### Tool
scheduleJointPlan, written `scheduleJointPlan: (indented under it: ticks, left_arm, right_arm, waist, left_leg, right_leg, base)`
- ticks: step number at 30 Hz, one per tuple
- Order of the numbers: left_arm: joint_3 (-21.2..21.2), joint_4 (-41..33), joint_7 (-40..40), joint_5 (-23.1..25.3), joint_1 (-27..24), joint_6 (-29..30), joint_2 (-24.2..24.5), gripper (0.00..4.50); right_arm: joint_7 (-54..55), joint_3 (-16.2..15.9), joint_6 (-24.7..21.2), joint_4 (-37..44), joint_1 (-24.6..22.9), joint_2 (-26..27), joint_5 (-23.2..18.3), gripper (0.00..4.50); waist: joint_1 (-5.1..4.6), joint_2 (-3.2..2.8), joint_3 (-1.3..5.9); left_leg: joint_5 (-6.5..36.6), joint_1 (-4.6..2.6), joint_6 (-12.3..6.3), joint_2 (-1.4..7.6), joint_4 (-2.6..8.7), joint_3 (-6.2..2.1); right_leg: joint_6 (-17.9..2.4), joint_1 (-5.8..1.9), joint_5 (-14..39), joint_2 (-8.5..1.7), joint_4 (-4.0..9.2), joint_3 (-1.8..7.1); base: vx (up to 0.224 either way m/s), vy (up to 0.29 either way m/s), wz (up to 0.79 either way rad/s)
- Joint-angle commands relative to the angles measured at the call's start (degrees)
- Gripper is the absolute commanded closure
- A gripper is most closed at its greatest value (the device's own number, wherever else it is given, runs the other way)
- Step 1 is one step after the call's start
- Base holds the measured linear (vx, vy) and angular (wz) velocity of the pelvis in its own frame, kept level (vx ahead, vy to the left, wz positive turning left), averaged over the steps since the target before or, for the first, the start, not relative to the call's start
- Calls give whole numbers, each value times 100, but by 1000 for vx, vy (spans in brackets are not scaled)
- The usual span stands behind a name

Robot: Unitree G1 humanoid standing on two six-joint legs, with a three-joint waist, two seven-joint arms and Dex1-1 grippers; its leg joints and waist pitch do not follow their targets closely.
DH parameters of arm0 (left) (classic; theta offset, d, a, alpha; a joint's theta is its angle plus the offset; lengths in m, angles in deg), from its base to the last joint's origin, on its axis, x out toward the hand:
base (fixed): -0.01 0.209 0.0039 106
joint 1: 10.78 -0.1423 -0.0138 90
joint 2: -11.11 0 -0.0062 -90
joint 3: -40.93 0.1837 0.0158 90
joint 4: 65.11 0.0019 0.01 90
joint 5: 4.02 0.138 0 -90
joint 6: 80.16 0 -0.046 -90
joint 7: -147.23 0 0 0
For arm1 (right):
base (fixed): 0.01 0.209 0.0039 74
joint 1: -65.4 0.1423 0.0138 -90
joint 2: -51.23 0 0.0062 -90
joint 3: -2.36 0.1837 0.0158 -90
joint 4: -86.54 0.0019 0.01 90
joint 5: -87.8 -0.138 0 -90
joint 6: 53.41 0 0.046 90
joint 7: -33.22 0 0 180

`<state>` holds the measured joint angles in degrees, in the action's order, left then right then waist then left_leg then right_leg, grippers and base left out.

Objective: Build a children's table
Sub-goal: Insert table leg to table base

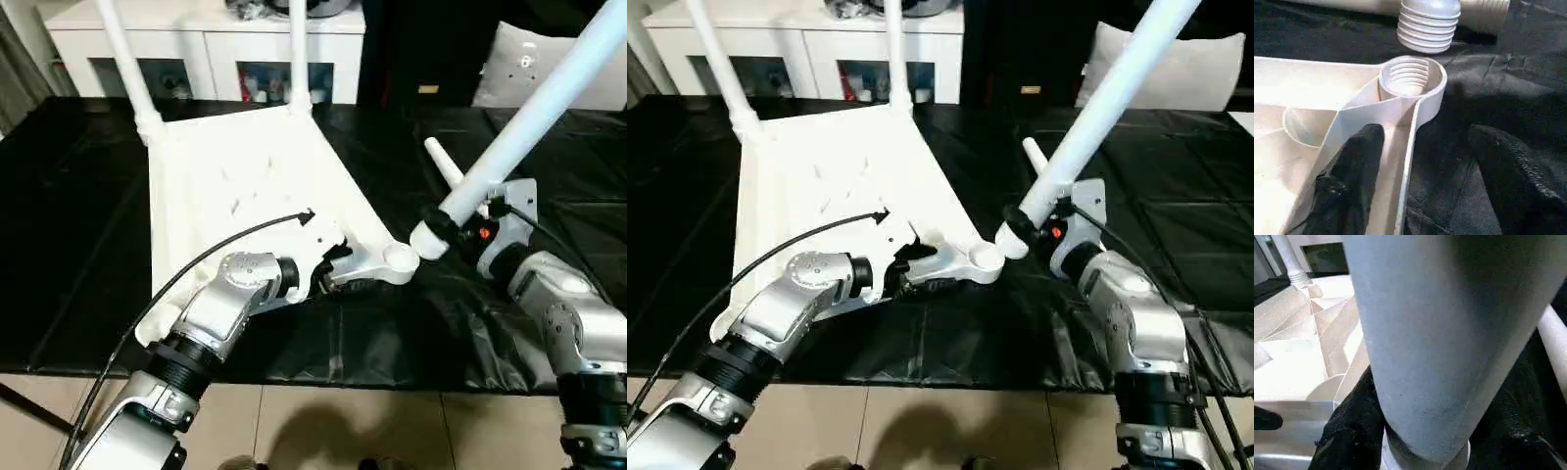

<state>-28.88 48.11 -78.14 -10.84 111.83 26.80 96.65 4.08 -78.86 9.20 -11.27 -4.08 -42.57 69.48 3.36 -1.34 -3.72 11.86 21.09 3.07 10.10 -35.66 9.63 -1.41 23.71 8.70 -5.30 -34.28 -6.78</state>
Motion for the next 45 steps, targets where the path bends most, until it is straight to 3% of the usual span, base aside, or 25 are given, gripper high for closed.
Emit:
scheduleJointPlan:
  ticks: [1,4,5,7,9,11,14,21,35,39,40,45]
  left_arm:
    - [-15,122,-17,111,95,-88,43,161]
    - [-28,187,-45,140,123,-93,68,188]
    - [-27,208,-56,152,129,-92,71,188]
    - [-26,229,-85,162,133,-91,71,207]
    - [-28,267,-97,184,138,-92,66,233]
    - [-21,321,-83,226,149,-100,64,253]
    - [-30,432,-59,262,178,-133,48,267]
    - [107,822,-175,444,351,-252,42,343]
    - [343,1189,-355,876,444,-411,169,449]
    - [370,1195,-567,920,423,-635,296,450]
    - [381,1188,-665,933,407,-739,352,450]
    - [383,1035,-987,835,299,-1106,457,450]
  right_arm:
    - [-19,4,41,224,2,28,-33,261]
    - [-85,3,234,169,-6,26,-38,261]
    - [-74,-13,250,122,-2,11,-12,261]
    - [-6,-59,405,55,9,-4,107,261]
    - [57,-159,93,87,30,-102,201,261]
    - [-54,-188,113,83,42,-131,186,261]
    - [-308,-286,359,83,11,-217,220,261]
    - [-568,-365,270,286,-137,-263,58,261]
    - [-758,-345,219,408,-193,-275,-85,261]
    - [-953,-451,102,393,-177,-354,-104,261]
    - [-1093,-538,17,385,-157,-425,-127,261]
    - [-1445,-713,-54,367,-97,-566,-168,261]
  waist:
    - [22,83,475]
    - [20,87,477]
    - [21,130,477]
    - [27,116,478]
    - [31,109,472]
    - [31,109,470]
    - [38,111,470]
    - [31,112,473]
    - [20,100,468]
    - [11,97,476]
    - [6,124,477]
    - [3,104,475]
  left_leg:
    - [642,9,-362,214,402,-67]
    - [647,-1,-369,227,405,-67]
    - [629,-3,-382,234,405,-62]
    - [586,-2,-393,238,406,-62]
    - [562,-3,-384,234,407,-62]
    - [577,-3,-406,224,400,-53]
    - [600,4,-424,224,398,-55]
    - [619,-1,-448,233,404,-67]
    - [708,2,-422,237,417,-79]
    - [650,2,-446,241,411,-77]
    - [615,11,-477,239,408,-73]
    - [599,6,-512,252,408,-73]
  right_leg:
    - [-598,-392,2117,-337,504,284]
    - [-637,-384,2099,-350,497,288]
    - [-659,-381,2070,-351,493,292]
    - [-700,-383,1999,-354,475,299]
    - [-747,-389,1950,-352,464,302]
    - [-741,-389,1958,-350,477,305]
    - [-694,-394,2025,-359,487,299]
    - [-660,-393,2089,-359,499,292]
    - [-628,-397,2183,-364,520,286]
    - [-727,-401,2016,-371,498,295]
    - [-766,-413,1937,-369,489,301]
    - [-822,-409,1870,-376,477,305]
  base:
    - [0,0,0]
    - [0,0,0]
    - [0,0,0]
    - [0,0,0]
    - [0,0,0]
    - [0,0,0]
    - [0,0,0]
    - [0,0,0]
    - [0,0,0]
    - [0,0,0]
    - [0,0,0]
    - [0,0,0]
